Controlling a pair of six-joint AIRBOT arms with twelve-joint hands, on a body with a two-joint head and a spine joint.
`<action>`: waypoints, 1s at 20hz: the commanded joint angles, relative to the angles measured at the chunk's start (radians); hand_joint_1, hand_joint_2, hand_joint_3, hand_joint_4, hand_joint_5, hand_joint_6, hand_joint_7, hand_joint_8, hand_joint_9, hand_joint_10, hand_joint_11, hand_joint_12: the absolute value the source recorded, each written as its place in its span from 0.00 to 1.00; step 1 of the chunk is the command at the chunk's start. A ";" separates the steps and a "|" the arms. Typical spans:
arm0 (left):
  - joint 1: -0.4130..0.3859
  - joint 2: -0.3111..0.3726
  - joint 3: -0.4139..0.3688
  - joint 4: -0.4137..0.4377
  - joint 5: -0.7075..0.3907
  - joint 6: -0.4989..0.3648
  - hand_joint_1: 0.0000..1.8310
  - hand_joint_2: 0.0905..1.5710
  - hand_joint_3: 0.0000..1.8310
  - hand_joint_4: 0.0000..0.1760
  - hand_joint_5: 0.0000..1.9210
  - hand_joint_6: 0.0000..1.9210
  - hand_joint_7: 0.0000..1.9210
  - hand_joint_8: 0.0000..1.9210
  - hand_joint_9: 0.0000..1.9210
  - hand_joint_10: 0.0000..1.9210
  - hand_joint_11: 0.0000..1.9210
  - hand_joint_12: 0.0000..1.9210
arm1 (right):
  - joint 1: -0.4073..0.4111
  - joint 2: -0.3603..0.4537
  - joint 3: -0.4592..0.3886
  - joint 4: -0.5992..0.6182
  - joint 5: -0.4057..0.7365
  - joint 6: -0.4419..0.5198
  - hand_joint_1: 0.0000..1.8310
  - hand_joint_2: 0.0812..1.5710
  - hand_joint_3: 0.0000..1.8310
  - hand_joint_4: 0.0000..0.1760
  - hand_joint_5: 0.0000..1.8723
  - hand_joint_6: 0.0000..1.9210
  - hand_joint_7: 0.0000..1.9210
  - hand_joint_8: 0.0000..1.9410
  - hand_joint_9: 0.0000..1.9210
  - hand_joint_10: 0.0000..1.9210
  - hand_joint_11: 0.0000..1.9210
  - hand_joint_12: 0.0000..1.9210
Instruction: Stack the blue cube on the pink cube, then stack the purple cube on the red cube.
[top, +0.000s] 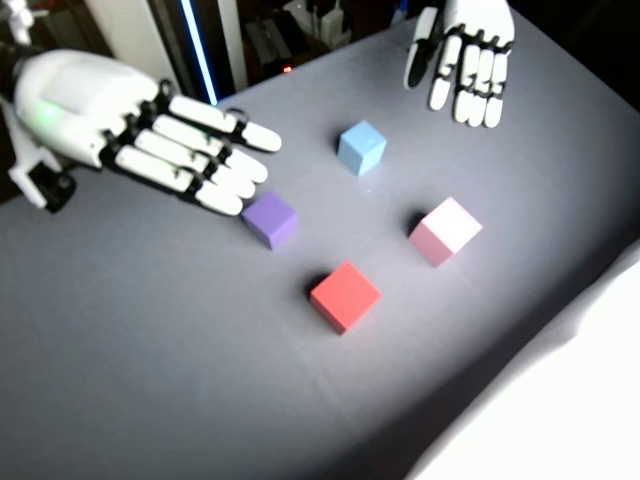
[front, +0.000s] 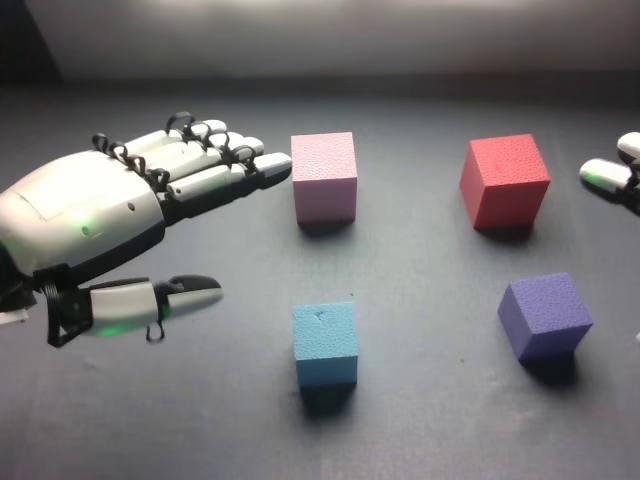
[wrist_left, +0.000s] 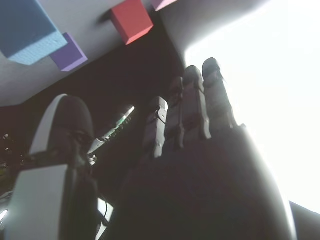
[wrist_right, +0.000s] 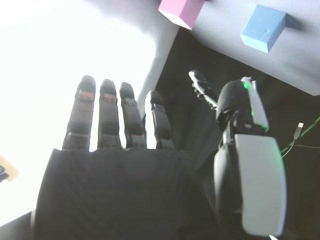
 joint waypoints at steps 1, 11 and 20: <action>-0.003 0.002 -0.003 -0.028 -0.133 0.001 0.30 0.76 0.00 0.24 0.06 0.00 0.04 0.00 0.04 0.01 0.00 0.25 | 0.007 0.004 -0.003 0.001 0.131 0.001 0.41 0.83 0.01 0.00 0.02 0.01 0.01 0.00 0.00 0.06 0.00 0.60; -0.009 -0.015 -0.003 0.023 -0.090 -0.024 0.23 0.69 0.00 0.36 0.00 0.00 0.00 0.00 0.00 0.00 0.00 0.00 | 0.006 0.004 -0.006 0.012 0.108 -0.019 0.42 0.82 0.00 0.00 0.00 0.00 0.00 0.00 0.00 0.01 0.00 0.38; -0.034 -0.155 0.075 0.100 0.025 -0.136 0.15 0.63 0.00 0.33 0.00 0.00 0.01 0.00 0.00 0.00 0.00 0.00 | 0.002 -0.011 0.000 0.037 0.091 -0.022 0.40 0.81 0.00 0.00 0.00 0.00 0.00 0.00 0.00 0.00 0.00 0.00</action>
